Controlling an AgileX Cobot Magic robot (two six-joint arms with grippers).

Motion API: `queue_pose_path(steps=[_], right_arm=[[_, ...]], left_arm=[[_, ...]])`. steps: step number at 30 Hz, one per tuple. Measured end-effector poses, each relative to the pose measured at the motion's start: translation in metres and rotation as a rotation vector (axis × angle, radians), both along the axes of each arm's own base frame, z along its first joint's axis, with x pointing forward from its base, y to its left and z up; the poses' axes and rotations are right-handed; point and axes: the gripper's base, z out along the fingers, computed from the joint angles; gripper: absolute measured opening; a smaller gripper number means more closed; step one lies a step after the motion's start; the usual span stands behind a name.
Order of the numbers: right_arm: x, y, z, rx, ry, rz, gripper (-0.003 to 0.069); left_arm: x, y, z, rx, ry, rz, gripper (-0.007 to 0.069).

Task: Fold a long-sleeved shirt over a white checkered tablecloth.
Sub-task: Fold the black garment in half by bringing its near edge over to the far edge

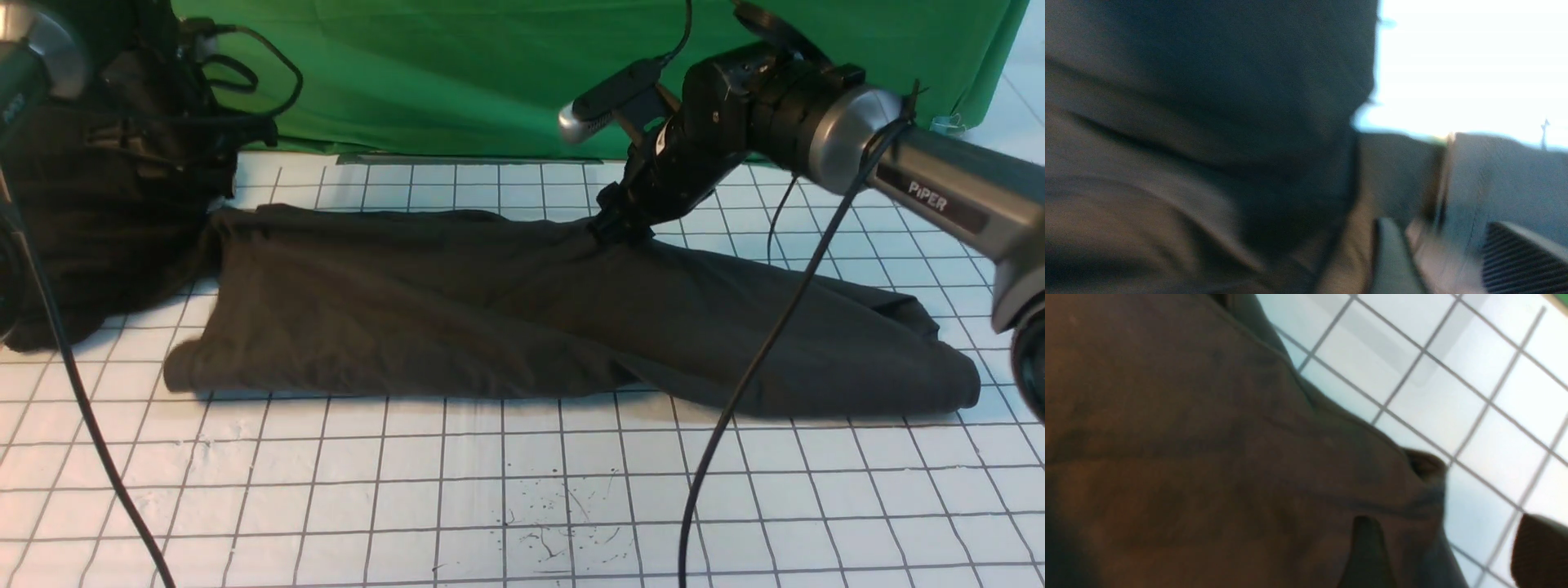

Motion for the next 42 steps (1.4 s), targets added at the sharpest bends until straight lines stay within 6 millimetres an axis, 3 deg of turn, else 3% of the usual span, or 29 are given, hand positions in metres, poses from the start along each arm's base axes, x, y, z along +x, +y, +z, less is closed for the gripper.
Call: queue_pose_path(steps=[3, 6, 8, 10, 12, 13, 16, 17, 19, 20, 22, 25, 27, 29, 32, 34, 37, 39, 42], right_arm=[[-0.01, -0.005, 0.022, -0.014, 0.021, -0.004, 0.0472], [-0.024, -0.017, 0.054, -0.068, 0.022, -0.012, 0.0461], [-0.032, -0.027, 0.07, -0.114, 0.033, -0.024, 0.0393], [-0.039, -0.041, 0.08, -0.157, 0.077, -0.049, 0.0295], [-0.041, -0.061, 0.083, -0.178, 0.124, -0.091, 0.0155], [-0.039, -0.081, 0.082, -0.186, 0.153, -0.137, 0.0075], [-0.035, -0.118, 0.07, -0.187, 0.222, -0.218, 0.0022], [-0.032, -0.141, 0.061, -0.175, 0.265, -0.271, 0.0017], [-0.03, -0.169, 0.042, -0.134, 0.339, -0.336, 0.0046], [-0.03, -0.171, 0.039, -0.124, 0.352, -0.34, 0.0053], [-0.025, -0.195, 0.019, -0.048, 0.404, -0.366, 0.0181], [-0.018, -0.207, 0.0, 0.001, 0.437, -0.381, 0.0321], [-0.014, -0.21, -0.014, 0.014, 0.46, -0.386, 0.0376], [-0.011, -0.209, -0.028, 0.019, 0.487, -0.375, 0.0384], [-0.009, -0.208, -0.038, 0.03, 0.51, -0.354, 0.0366], [-0.007, -0.206, -0.047, 0.033, 0.52, -0.338, 0.0315], [-0.005, -0.206, -0.052, 0.037, 0.509, -0.333, 0.0121], [-0.003, -0.208, -0.051, 0.045, 0.485, -0.34, 0.004], [-0.001, -0.21, -0.041, 0.045, 0.427, -0.346, 0.0013]], left_arm=[[0.0, 0.003, 0.019, 0.018, -0.027, 0.024, 0.0458], [-0.003, -0.001, 0.043, -0.013, -0.052, -0.013, 0.0491], [-0.006, -0.009, 0.052, -0.07, -0.063, -0.074, 0.0433], [-0.01, -0.019, 0.056, -0.127, -0.061, -0.131, 0.0311], [-0.019, -0.034, 0.06, -0.165, -0.04, -0.198, 0.0137], [-0.028, -0.044, 0.062, -0.176, -0.02, -0.232, 0.007], [-0.044, -0.065, 0.05, -0.171, 0.065, -0.295, 0.0013], [-0.055, -0.077, 0.039, -0.165, 0.125, -0.331, 0.0001], [-0.068, -0.091, 0.022, -0.153, 0.206, -0.364, -0.0006], [-0.07, -0.094, 0.017, -0.151, 0.225, -0.37, -0.0006], [-0.081, -0.107, -0.01, -0.132, 0.311, -0.405, -0.0007], [-0.089, -0.115, -0.038, -0.12, 0.357, -0.424, -0.0007], [-0.092, -0.114, -0.054, -0.107, 0.376, -0.424, -0.0007], [-0.093, -0.112, -0.068, -0.095, 0.393, -0.422, -0.0007], [-0.093, -0.111, -0.073, -0.093, 0.393, -0.42, -0.0007], [-0.093, -0.111, -0.073, -0.09, 0.392, -0.421, -0.0007], [-0.093, -0.111, -0.073, -0.086, 0.39, -0.422, -0.0006], [-0.092, -0.11, -0.073, -0.081, 0.39, -0.423, -0.0006], [-0.092, -0.11, -0.073, -0.075, 0.388, -0.425, -0.0004]])
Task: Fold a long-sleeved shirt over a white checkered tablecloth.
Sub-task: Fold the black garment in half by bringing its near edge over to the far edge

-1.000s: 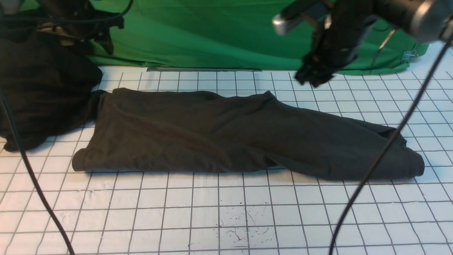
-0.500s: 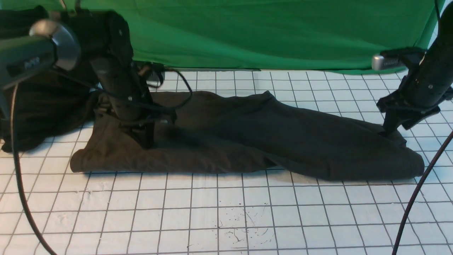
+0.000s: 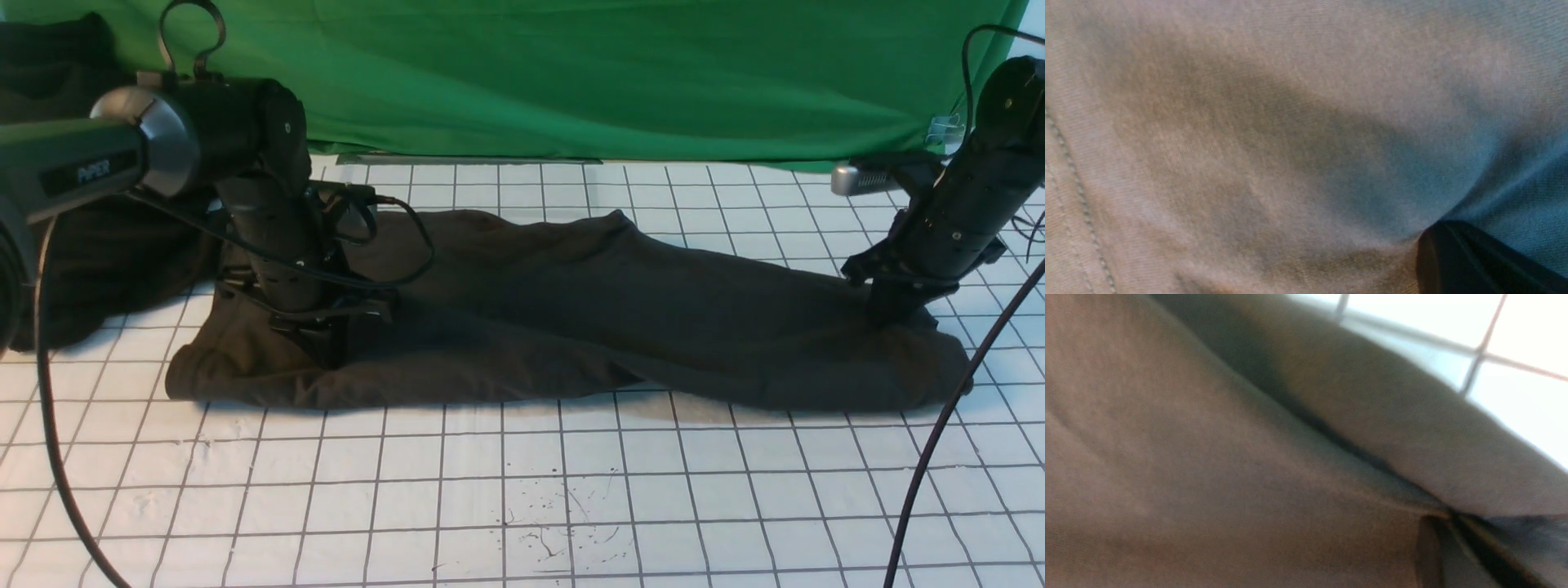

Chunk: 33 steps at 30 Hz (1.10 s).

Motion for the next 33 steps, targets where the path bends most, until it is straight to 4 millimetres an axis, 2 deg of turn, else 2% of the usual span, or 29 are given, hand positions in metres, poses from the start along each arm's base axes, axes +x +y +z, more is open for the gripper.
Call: queue_pose_path(steps=[1, 3, 7, 15, 17, 20, 22, 24, 25, 27, 30, 33], right_arm=[[0.0, 0.0, 0.0, 0.0, 0.0, 0.0, 0.0013], [0.0, -0.006, 0.014, -0.023, -0.053, -0.007, 0.0009], [0.003, -0.016, 0.023, -0.039, -0.084, -0.025, 0.001], [0.013, -0.024, 0.024, -0.071, -0.169, -0.034, 0.0022], [0.016, -0.025, 0.021, -0.076, -0.184, -0.035, 0.0065], [0.018, -0.025, 0.02, -0.064, -0.182, -0.079, 0.0198], [0.017, -0.025, 0.027, -0.054, -0.162, -0.102, 0.028], [0.013, -0.025, 0.042, -0.049, -0.142, -0.109, 0.033], [0.01, -0.024, 0.054, -0.046, -0.139, -0.114, 0.0339], [0.005, -0.024, 0.066, -0.044, -0.139, -0.116, 0.0335], [-0.008, -0.022, 0.102, -0.034, -0.175, -0.117, 0.0276], [-0.015, -0.019, 0.119, -0.031, -0.206, -0.112, 0.0227]], left_arm=[[0.0, 0.0, 0.0, 0.001, 0.001, 0.0, -0.0004], [0.0, 0.0, 0.0, 0.004, -0.003, -0.002, -0.0004], [0.001, 0.001, -0.001, 0.007, -0.007, -0.004, -0.0004], [0.001, 0.001, -0.001, 0.008, -0.01, -0.004, -0.0004], [0.001, 0.001, -0.001, 0.009, -0.01, -0.005, -0.0004], [0.001, 0.001, 0.0, 0.01, -0.011, -0.002, -0.0004], [0.0, 0.002, 0.004, 0.009, -0.013, 0.018, -0.0004], [0.0, 0.006, 0.014, 0.01, -0.028, 0.037, -0.0004], [0.001, 0.01, 0.024, 0.01, -0.056, 0.056, -0.0004], [0.003, 0.014, 0.037, 0.001, -0.091, 0.08, -0.0004], [0.019, 0.041, 0.078, -0.046, -0.233, 0.212, -0.0004], [0.04, 0.066, 0.094, -0.085, -0.354, 0.262, -0.0004]])
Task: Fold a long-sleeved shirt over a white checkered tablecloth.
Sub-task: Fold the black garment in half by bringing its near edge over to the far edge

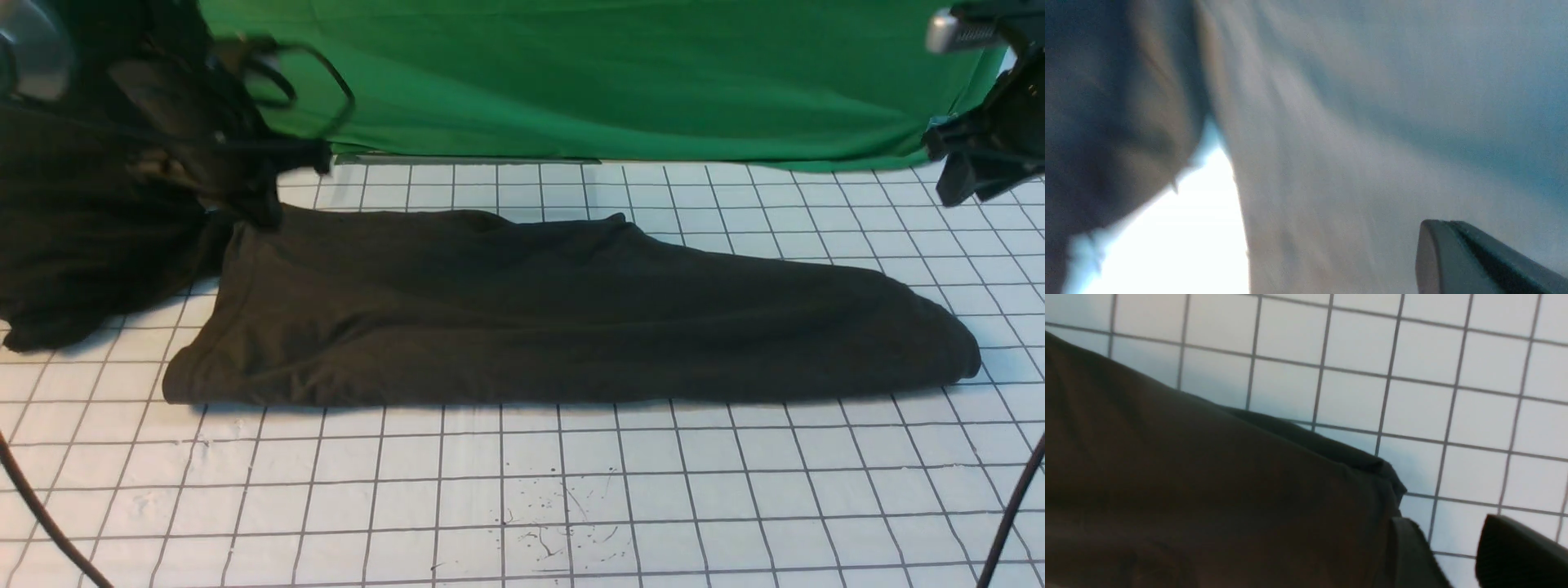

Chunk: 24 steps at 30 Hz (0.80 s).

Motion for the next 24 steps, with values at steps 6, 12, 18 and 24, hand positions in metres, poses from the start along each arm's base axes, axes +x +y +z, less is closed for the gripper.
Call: queue_pose_path(steps=[6, 12, 18, 24], right_arm=[[-0.003, 0.021, 0.004, 0.002, -0.003, 0.046, 0.0212], [-0.002, 0.043, 0.005, 0.004, -0.024, 0.095, 0.023], [-0.001, 0.051, 0.006, 0.005, -0.047, 0.112, 0.0236], [-0.001, 0.051, 0.006, 0.005, -0.049, 0.112, 0.0239]], left_arm=[[0.037, 0.031, -0.018, 0.062, -0.103, 0.03, 0.0071], [0.05, 0.035, -0.056, 0.116, -0.082, 0.018, 0.0302], [0.054, 0.033, -0.078, 0.097, -0.049, 0.012, 0.045], [0.055, 0.03, -0.095, 0.071, -0.009, -0.021, 0.0311]])
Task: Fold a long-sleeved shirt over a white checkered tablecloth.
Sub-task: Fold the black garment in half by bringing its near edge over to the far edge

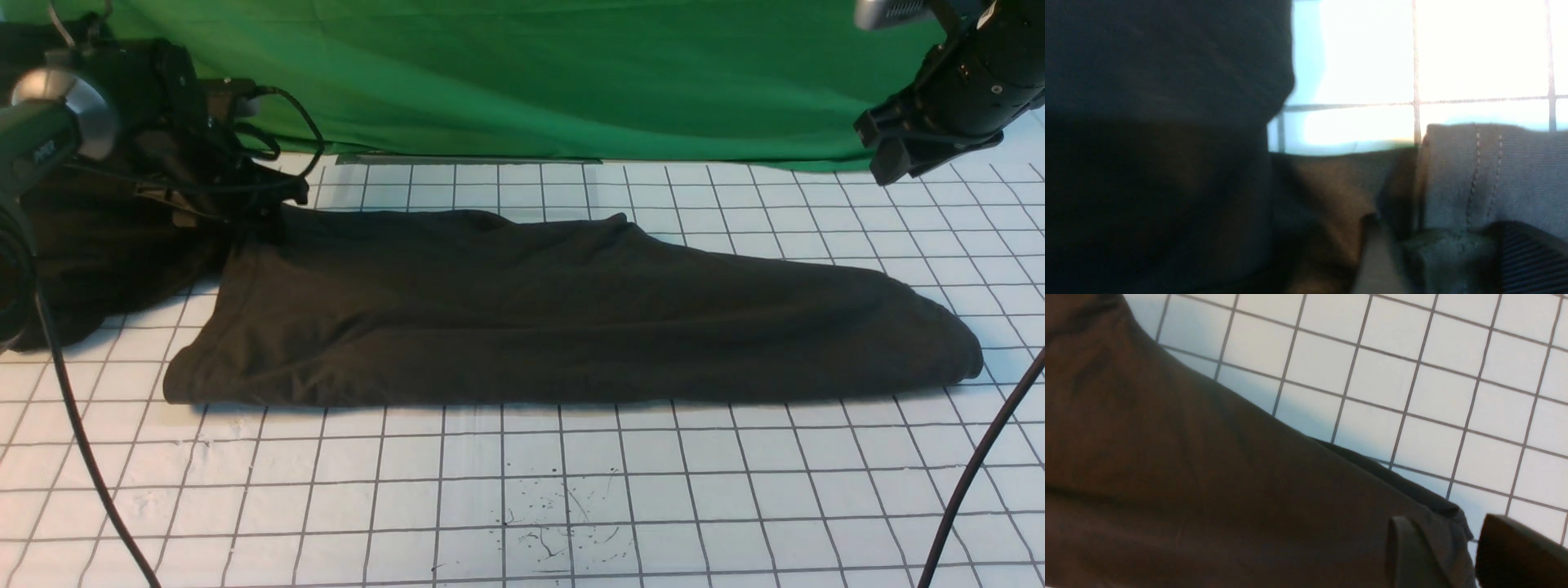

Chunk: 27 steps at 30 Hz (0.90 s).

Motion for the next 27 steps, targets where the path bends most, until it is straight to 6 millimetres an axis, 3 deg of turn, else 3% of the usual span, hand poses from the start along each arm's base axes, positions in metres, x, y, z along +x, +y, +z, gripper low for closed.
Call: queue_pose_path(steps=[3, 7, 15, 23, 27], right_arm=[[0.0, 0.0, 0.0, 0.0, 0.0, 0.001, 0.0241], [0.0, 0.0, 0.0, 0.0, -0.001, 0.0, 0.0241], [0.001, 0.0, 0.0, 0.001, -0.011, 0.0, 0.0242], [0.001, 0.0, 0.001, 0.001, -0.015, -0.001, 0.0242], [0.001, 0.0, 0.001, 0.001, -0.017, -0.001, 0.0242]], left_arm=[[-0.001, -0.001, 0.002, 0.003, 0.01, -0.009, 0.0139], [-0.003, -0.001, 0.011, 0.006, 0.007, -0.016, 0.0031], [-0.007, -0.003, 0.06, -0.005, -0.095, -0.019, 0.0025], [-0.005, -0.008, 0.061, -0.028, -0.109, -0.021, 0.0025], [-0.004, -0.005, 0.047, 0.007, -0.063, -0.028, 0.0047]])
